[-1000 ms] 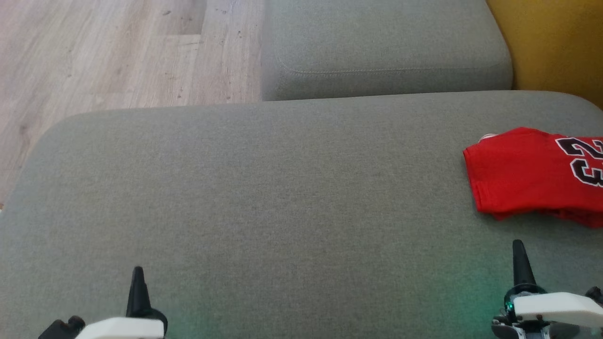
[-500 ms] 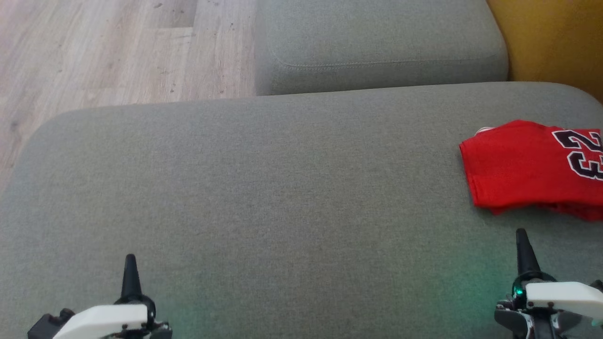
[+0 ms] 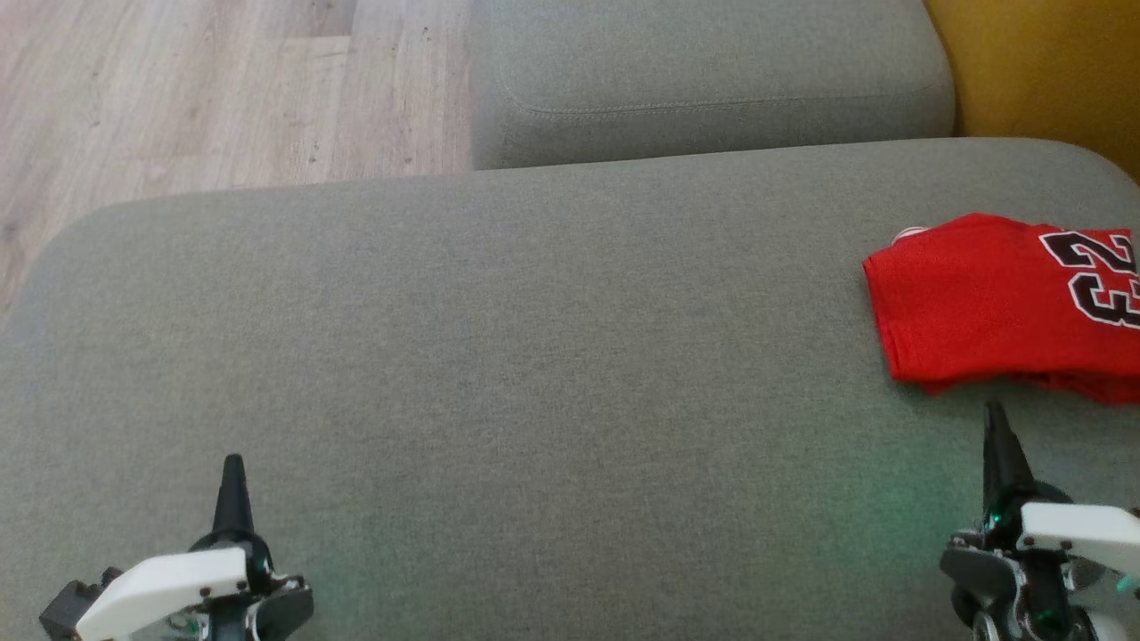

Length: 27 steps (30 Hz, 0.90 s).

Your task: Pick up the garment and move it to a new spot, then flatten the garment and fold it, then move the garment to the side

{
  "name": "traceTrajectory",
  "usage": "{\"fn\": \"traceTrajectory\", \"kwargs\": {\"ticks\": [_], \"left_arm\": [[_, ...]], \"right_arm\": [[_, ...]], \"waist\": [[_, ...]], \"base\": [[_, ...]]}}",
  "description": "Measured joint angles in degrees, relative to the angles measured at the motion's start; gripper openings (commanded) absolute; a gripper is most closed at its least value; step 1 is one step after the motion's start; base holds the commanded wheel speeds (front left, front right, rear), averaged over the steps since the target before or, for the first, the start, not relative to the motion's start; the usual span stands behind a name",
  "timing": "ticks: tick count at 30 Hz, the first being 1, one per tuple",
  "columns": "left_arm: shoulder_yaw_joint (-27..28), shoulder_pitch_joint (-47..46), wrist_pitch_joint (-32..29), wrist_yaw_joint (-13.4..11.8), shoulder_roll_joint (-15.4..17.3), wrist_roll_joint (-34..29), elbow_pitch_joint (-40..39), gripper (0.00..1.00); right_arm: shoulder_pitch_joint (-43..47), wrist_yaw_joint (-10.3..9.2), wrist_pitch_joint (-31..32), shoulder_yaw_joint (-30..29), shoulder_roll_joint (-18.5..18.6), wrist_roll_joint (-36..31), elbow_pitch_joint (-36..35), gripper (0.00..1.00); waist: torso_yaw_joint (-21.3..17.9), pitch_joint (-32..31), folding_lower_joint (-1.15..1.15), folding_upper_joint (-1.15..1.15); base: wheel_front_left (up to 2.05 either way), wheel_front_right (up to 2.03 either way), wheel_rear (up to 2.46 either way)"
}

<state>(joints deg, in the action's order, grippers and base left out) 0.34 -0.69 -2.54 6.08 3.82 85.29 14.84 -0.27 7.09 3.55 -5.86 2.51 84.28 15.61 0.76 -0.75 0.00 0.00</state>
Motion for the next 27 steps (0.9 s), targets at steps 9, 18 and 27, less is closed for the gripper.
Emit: {"fn": "traceTrajectory", "kwargs": {"ticks": [9, 18, 27], "left_arm": [[1.62, -1.46, -1.44, 0.56, -0.04, 5.97, 0.68, 0.0], [1.94, -2.71, -2.0, 1.0, -0.13, 8.34, 0.78, 0.0], [2.16, -2.71, -2.01, 1.0, -0.2, 8.33, 0.78, 0.0]], "right_arm": [[-1.84, 0.0, 1.35, -0.52, 0.02, 5.8, 0.03, 0.0], [-3.13, 0.0, 2.09, -0.98, 0.03, 8.08, 0.22, 0.0], [-3.13, 0.0, 2.1, -1.11, 0.03, 8.08, 0.22, 0.0]], "waist": [[-0.57, 0.71, 0.0, 0.0], [-0.76, 0.94, 0.0, 0.0], [-0.76, 0.94, 0.0, 0.0]], "base": [[0.0, 0.0, 0.0], [0.0, 0.0, 0.0], [0.0, 0.0, 0.0]]}}
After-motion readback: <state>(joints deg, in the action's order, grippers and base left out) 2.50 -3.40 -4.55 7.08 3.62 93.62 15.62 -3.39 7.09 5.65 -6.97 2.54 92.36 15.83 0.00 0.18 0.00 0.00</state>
